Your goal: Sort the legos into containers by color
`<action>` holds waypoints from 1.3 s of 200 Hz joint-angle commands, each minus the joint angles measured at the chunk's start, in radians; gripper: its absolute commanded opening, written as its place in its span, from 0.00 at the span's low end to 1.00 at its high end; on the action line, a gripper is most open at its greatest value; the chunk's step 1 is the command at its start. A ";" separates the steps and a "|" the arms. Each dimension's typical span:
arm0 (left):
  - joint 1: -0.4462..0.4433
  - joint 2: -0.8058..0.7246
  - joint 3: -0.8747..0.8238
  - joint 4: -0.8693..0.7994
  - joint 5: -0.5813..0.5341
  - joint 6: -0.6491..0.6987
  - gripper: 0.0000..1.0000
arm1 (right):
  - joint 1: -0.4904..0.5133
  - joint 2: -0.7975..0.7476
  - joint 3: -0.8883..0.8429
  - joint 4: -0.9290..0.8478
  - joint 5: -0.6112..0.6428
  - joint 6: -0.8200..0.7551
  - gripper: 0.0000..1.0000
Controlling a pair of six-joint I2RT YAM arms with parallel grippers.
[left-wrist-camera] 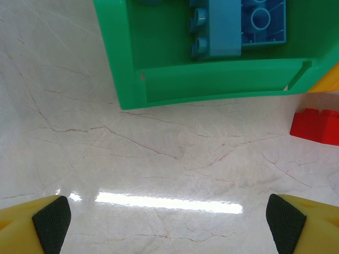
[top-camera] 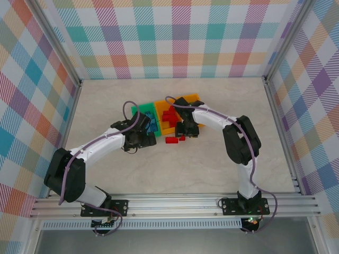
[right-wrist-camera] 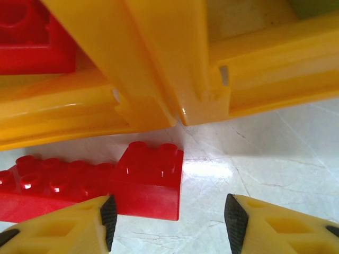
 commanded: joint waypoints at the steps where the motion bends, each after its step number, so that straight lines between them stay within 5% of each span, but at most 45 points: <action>1: -0.010 -0.015 0.027 -0.034 -0.022 -0.007 0.97 | 0.001 0.017 0.006 -0.030 0.023 0.005 0.53; 260: -0.010 -0.030 0.008 -0.029 -0.028 -0.008 0.97 | 0.000 0.007 0.010 -0.021 -0.019 0.001 0.58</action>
